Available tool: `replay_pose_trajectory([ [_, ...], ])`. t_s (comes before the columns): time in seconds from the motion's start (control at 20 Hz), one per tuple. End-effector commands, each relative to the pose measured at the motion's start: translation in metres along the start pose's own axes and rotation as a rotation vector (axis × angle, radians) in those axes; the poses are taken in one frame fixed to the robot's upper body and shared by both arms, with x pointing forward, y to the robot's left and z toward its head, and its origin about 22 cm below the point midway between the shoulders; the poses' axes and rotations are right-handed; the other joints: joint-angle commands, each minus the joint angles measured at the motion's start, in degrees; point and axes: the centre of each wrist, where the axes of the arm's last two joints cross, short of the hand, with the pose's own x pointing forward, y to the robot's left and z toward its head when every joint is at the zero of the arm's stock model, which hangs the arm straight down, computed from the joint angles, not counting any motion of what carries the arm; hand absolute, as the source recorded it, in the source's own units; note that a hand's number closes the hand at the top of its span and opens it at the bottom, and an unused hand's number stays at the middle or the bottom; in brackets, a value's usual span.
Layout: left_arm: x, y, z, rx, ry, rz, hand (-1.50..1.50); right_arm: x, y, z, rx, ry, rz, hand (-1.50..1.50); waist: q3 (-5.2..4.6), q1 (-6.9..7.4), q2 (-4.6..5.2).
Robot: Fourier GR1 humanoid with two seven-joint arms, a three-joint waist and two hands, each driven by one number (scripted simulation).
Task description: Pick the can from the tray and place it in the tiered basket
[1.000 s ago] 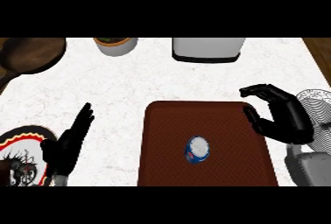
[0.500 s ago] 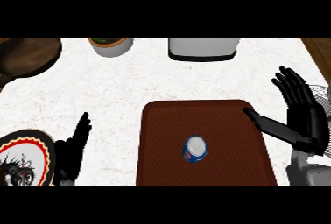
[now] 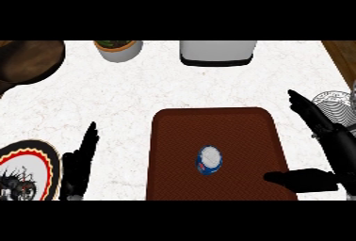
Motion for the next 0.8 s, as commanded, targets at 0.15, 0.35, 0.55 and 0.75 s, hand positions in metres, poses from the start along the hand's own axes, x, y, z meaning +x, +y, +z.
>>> replay_pose_trajectory([
  [0.15, -0.009, 0.014, -0.005, 0.015, 0.014, -0.001, 0.00, 0.053, 0.008, 0.021, 0.131, 0.122, 0.434, -1.50, -0.17, 0.50, 0.17],
  [0.35, -0.014, 0.003, 0.002, 0.015, 0.003, -0.003, 0.00, 0.080, 0.035, 0.042, 0.076, 0.163, 0.519, -1.50, -0.03, 0.59, 0.13],
  [0.55, 0.001, -0.005, 0.002, -0.026, 0.011, -0.007, 0.00, 0.097, 0.071, 0.031, 0.036, 0.194, 0.551, -1.50, 0.09, 1.22, 0.34],
  [0.75, -0.002, -0.007, -0.001, -0.019, 0.006, -0.007, 0.00, 0.086, 0.108, 0.030, 0.073, 0.195, 0.629, -1.50, 0.14, 0.91, 0.33],
])
